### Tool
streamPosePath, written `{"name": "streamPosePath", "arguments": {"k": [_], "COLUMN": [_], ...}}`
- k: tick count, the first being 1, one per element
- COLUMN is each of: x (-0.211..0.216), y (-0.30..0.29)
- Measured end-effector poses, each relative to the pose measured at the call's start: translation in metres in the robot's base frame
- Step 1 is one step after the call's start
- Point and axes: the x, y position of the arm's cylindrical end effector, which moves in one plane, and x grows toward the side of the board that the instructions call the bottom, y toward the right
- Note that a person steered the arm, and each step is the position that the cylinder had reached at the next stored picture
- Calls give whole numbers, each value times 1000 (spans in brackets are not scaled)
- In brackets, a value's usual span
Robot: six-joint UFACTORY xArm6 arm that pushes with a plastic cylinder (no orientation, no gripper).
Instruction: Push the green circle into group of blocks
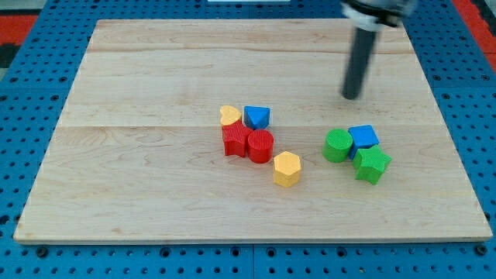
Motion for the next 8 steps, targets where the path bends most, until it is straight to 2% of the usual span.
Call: {"name": "streamPosePath", "arguments": {"k": [1, 2, 3, 4, 6, 8], "x": [67, 105, 93, 88, 78, 60], "y": [11, 11, -39, -48, -111, -115]}}
